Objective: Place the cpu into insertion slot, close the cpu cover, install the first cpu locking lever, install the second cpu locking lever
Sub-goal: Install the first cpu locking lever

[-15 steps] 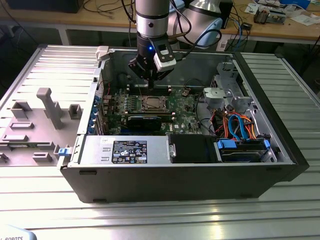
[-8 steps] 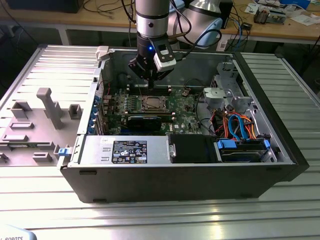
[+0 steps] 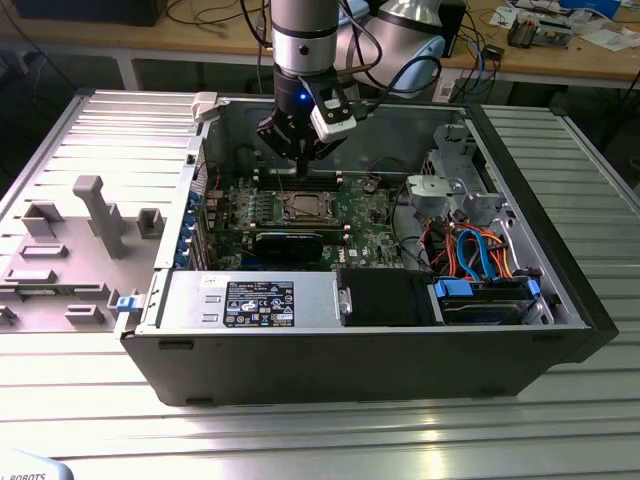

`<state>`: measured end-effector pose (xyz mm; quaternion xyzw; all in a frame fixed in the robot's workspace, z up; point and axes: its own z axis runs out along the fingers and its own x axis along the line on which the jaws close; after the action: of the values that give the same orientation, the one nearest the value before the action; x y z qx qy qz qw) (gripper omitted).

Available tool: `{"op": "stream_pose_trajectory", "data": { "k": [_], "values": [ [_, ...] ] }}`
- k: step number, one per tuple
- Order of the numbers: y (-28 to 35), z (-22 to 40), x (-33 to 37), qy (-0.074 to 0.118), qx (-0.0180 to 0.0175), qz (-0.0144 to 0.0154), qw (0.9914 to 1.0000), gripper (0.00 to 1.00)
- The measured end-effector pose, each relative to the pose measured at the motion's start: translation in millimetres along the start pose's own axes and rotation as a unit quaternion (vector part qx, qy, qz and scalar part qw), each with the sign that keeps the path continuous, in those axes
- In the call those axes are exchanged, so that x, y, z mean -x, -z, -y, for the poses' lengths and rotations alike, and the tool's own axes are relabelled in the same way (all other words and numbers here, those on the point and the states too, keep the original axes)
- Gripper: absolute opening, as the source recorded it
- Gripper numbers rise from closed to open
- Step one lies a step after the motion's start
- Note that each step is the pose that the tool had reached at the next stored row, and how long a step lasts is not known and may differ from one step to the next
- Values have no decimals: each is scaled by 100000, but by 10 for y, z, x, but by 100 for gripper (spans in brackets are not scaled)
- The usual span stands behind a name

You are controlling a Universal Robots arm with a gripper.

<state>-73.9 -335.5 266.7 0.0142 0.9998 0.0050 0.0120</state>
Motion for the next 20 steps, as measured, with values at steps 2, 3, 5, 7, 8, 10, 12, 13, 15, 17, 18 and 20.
{"op": "stream_pose_trajectory", "data": {
  "k": [2,3,5,7,8,10,12,13,15,17,18,20],
  "values": [
    [0,3,-90,334,111,-25,99999,11],
    [-2,7,-137,479,277,-29,99998,11],
    [-7,10,-203,627,435,-31,99997,11],
    [-13,14,-281,763,577,-36,99995,11],
    [-15,15,-307,834,609,-43,99995,11],
    [-22,17,-358,1081,643,-40,99992,11],
    [-30,18,-373,2068,675,-56,99976,11],
    [-38,18,-374,3944,712,-91,99920,11],
    [-45,19,-406,4706,742,-111,99886,11],
    [-50,21,-487,4770,838,-97,99883,11],
    [-50,21,-500,4776,839,-98,99882,11],
    [-50,21,-513,4818,842,-100,99880,11]
  ]
}}
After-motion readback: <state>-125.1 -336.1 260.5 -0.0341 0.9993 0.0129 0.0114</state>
